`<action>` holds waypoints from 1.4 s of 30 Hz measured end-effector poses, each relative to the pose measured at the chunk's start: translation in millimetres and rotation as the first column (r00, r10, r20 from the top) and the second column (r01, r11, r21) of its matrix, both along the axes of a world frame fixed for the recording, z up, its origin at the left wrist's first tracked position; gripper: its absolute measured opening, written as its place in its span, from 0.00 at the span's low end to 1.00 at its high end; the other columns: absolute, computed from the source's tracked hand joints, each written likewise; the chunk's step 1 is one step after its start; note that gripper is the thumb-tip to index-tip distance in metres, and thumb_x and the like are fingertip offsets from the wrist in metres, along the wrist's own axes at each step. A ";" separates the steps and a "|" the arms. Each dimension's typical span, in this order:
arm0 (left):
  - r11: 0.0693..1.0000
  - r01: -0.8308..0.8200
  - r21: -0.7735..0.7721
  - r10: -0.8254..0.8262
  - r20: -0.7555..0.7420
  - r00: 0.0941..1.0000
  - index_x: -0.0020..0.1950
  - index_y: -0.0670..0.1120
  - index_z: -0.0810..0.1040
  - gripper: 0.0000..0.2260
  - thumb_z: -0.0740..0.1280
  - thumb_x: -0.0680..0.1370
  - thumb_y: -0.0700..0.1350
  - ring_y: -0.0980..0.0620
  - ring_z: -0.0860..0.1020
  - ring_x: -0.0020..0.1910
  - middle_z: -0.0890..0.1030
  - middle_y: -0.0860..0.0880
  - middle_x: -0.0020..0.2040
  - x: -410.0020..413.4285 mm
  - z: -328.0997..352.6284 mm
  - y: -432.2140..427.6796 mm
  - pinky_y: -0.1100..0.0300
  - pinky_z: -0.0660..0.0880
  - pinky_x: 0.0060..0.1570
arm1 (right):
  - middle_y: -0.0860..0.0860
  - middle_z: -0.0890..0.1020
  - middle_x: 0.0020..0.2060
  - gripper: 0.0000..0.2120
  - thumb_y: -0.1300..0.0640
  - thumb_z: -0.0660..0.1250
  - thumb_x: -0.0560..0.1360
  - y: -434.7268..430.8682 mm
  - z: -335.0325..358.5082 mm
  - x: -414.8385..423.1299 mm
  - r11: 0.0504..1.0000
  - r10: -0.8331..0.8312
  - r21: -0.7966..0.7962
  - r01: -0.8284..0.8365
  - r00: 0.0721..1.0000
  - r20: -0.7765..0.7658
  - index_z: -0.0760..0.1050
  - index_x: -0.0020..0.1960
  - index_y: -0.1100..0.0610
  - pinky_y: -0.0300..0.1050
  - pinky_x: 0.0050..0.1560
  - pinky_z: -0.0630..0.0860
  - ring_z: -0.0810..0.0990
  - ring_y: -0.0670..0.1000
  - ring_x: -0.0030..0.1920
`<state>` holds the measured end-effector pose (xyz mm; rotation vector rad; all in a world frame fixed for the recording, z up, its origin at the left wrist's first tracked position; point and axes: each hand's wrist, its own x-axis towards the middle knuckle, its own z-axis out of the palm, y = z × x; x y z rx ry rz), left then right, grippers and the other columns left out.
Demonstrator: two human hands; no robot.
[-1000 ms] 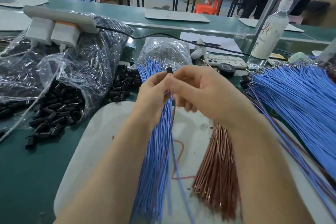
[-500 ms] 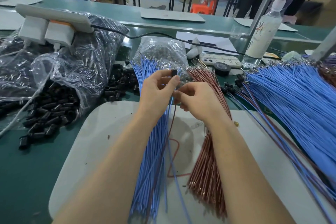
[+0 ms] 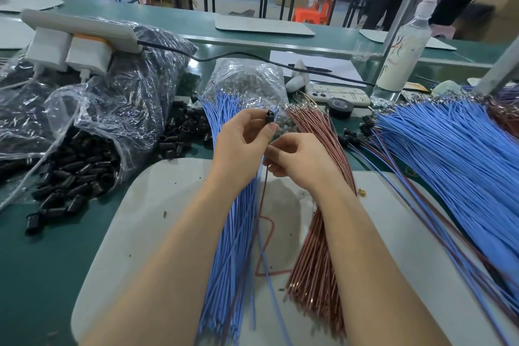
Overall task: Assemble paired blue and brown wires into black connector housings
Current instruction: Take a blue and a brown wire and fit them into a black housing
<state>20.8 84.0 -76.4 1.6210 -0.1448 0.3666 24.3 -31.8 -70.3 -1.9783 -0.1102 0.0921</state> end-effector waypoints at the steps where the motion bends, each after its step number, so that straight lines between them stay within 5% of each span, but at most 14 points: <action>1: 1.000 0.011 0.014 -0.011 0.006 1.000 0.46 0.54 0.75 0.10 0.68 0.76 0.38 0.59 0.80 0.42 0.82 0.54 0.42 -0.3 0.2 -0.4 0.66 0.76 0.47 | 0.55 0.82 0.34 0.07 0.59 0.67 0.77 -0.2 -0.9 0.6 1.000 -0.026 -0.012 0.026 1.000 0.016 0.79 0.41 0.60 0.44 0.39 0.79 0.79 0.49 0.33; 3: 0.998 0.041 0.037 -0.041 0.017 0.999 0.50 0.50 0.77 0.08 0.67 0.76 0.36 0.56 0.81 0.46 0.83 0.51 0.46 -0.6 0.5 -0.7 0.65 0.77 0.49 | 0.54 0.83 0.36 0.05 0.57 0.68 0.75 -0.5 -2.3 1.7 0.993 -0.100 -0.047 0.105 0.990 0.099 0.80 0.43 0.59 0.49 0.44 0.79 0.79 0.50 0.36; 11: 0.987 0.102 0.121 -0.110 0.061 0.992 0.52 0.42 0.78 0.08 0.66 0.75 0.33 0.51 0.81 0.50 0.83 0.46 0.48 -3.7 0.4 -2.4 0.54 0.77 0.57 | 0.49 0.82 0.37 0.06 0.63 0.68 0.72 -0.6 -1.4 -1.0 0.956 -0.165 -0.172 0.238 0.919 0.358 0.82 0.45 0.56 0.42 0.45 0.74 0.80 0.50 0.42; 28: 0.991 0.132 0.036 -0.135 0.074 0.988 0.48 0.48 0.79 0.13 0.65 0.72 0.31 0.48 0.82 0.49 0.83 0.45 0.47 -6.4 -0.4 -4.0 0.51 0.77 0.56 | 0.51 0.82 0.38 0.04 0.63 0.68 0.74 -0.7 -5.8 -0.2 0.962 -0.160 -0.155 0.226 0.922 0.353 0.81 0.45 0.58 0.39 0.43 0.74 0.80 0.49 0.40; 37: 0.988 0.147 -0.050 -0.145 0.053 0.988 0.51 0.42 0.79 0.10 0.65 0.75 0.30 0.56 0.81 0.46 0.83 0.48 0.46 -5.5 3.0 -2.1 0.66 0.76 0.48 | 0.53 0.84 0.38 0.04 0.62 0.68 0.74 -0.9 -4.3 2.1 0.981 -0.102 -0.131 0.143 0.955 0.279 0.81 0.43 0.58 0.53 0.49 0.79 0.82 0.53 0.41; 42: 1.000 -0.003 -0.028 0.005 0.058 0.998 0.50 0.50 0.78 0.10 0.66 0.76 0.35 0.59 0.80 0.45 0.83 0.52 0.44 -0.6 4.4 7.3 0.69 0.74 0.48 | 0.48 0.84 0.36 0.07 0.62 0.64 0.77 -25.1 2.3 7.6 0.961 -0.262 -0.017 0.275 0.931 0.256 0.80 0.46 0.55 0.39 0.41 0.80 0.81 0.42 0.33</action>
